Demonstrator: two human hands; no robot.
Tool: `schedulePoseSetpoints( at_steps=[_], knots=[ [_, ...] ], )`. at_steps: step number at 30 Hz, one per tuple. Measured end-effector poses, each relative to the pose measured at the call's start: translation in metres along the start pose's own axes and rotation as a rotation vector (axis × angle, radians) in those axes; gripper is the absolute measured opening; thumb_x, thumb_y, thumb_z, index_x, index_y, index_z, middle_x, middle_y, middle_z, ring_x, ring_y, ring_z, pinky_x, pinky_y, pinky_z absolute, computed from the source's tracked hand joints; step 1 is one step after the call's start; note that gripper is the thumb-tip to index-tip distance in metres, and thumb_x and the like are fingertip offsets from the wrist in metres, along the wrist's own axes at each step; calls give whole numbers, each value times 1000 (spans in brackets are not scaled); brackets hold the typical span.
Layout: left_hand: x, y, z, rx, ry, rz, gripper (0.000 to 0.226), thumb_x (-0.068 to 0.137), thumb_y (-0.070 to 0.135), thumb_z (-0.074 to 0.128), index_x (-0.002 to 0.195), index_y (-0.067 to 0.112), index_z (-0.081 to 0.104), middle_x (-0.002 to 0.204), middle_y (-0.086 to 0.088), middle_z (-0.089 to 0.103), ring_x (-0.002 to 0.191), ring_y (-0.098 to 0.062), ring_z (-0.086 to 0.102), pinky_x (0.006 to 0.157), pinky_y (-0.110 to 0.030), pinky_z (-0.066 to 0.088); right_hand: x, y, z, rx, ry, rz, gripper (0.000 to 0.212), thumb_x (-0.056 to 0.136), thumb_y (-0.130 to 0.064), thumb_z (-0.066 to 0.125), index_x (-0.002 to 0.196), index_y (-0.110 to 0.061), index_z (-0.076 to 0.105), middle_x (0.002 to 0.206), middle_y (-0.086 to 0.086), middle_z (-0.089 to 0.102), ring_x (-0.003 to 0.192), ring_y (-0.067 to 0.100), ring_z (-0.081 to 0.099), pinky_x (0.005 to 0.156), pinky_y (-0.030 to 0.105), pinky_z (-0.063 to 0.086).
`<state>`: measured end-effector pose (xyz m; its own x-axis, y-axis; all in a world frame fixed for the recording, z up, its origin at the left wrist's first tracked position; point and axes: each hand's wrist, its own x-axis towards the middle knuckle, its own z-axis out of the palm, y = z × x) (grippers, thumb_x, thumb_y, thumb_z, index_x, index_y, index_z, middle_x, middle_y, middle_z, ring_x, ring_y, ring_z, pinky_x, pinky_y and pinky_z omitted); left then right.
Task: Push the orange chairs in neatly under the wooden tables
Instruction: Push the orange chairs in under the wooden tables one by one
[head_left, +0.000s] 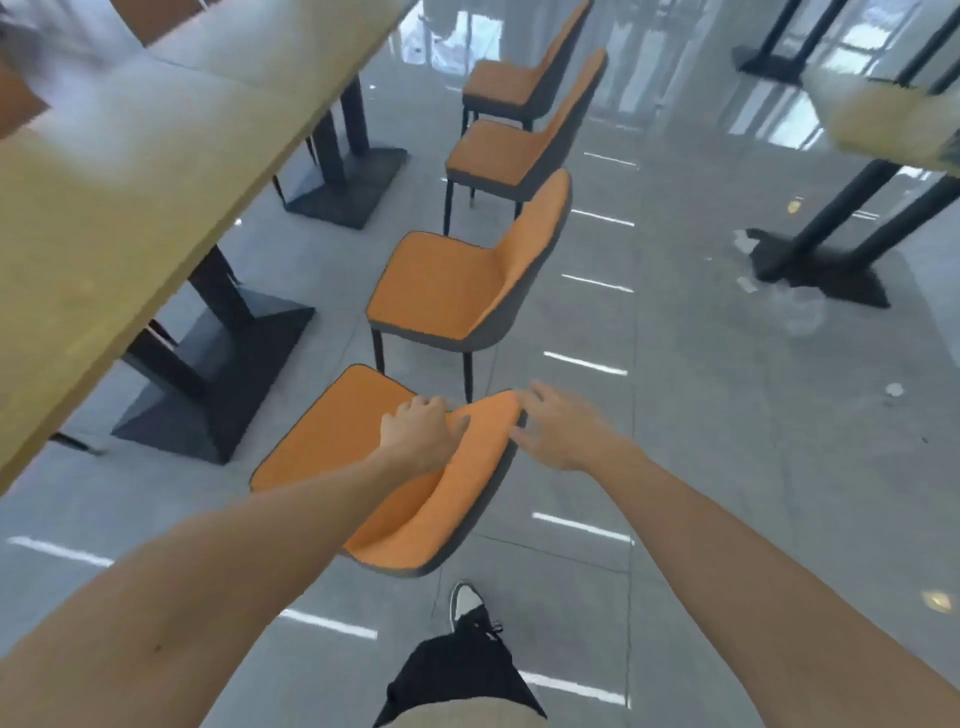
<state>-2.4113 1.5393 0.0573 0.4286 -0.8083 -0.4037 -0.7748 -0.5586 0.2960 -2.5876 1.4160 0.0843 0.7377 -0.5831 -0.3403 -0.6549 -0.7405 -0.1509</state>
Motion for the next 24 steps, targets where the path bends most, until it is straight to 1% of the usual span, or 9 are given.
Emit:
schedulePoseSetpoints(
  at_steps=[4,6,9,13,16,18,20,23,24],
  knots=[
    [17,5,16,-100,106,-151,64,101,62,27,143,18,45,146,-13,47,134,-35,43,108,-54,34,48,13,-5,-24,114,-168,64,99,-43,47,153,-14,32,158,22,27,144,34,28,117,47,23],
    [16,8,25,-122,175,-183,67,101,63,26,147,17,40,153,-15,39,142,-36,35,113,-54,28,59,18,-2,-29,195,-229,62,100,-40,47,153,-11,33,157,23,28,144,35,27,117,48,24],
    [5,14,44,-205,171,-302,74,101,65,24,158,18,23,164,-16,23,150,-35,22,119,-54,22,70,21,9,-68,197,-335,60,99,-39,49,150,-10,40,155,24,33,143,37,31,115,50,27],
    [-12,31,72,-304,137,-510,77,101,64,25,159,14,17,163,-16,26,147,-35,27,116,-55,26,83,38,39,-83,-24,-436,60,100,-48,42,152,-18,36,159,17,30,146,39,24,118,54,21],
    [-20,42,92,-314,104,-638,67,101,62,25,142,14,46,142,-13,52,132,-33,46,108,-52,36,96,53,59,-63,-131,-477,47,99,-47,39,133,-18,53,147,13,46,142,39,27,116,54,21],
    [-29,48,110,-359,63,-696,60,101,60,22,111,18,64,112,-6,67,109,-28,59,85,-44,45,98,58,69,-26,-98,-531,38,96,-45,39,104,-16,62,119,7,59,129,36,39,110,50,29],
    [-31,61,131,-415,169,-779,61,101,57,21,79,19,63,76,3,63,78,-21,62,57,-34,35,107,62,78,-4,-48,-606,39,91,-43,36,85,-14,62,97,4,63,111,31,50,106,47,33],
    [-26,60,138,-368,296,-804,64,100,56,24,60,17,55,57,3,54,56,-13,53,50,-34,30,119,53,80,-53,33,-713,35,88,-33,39,69,-11,60,78,6,66,86,27,57,106,50,38],
    [-26,58,137,-332,308,-801,63,99,55,24,58,17,53,55,3,54,54,-12,51,50,-33,30,118,51,79,-57,73,-751,33,87,-29,42,63,-12,57,70,6,64,76,26,57,98,48,44]
  ],
)
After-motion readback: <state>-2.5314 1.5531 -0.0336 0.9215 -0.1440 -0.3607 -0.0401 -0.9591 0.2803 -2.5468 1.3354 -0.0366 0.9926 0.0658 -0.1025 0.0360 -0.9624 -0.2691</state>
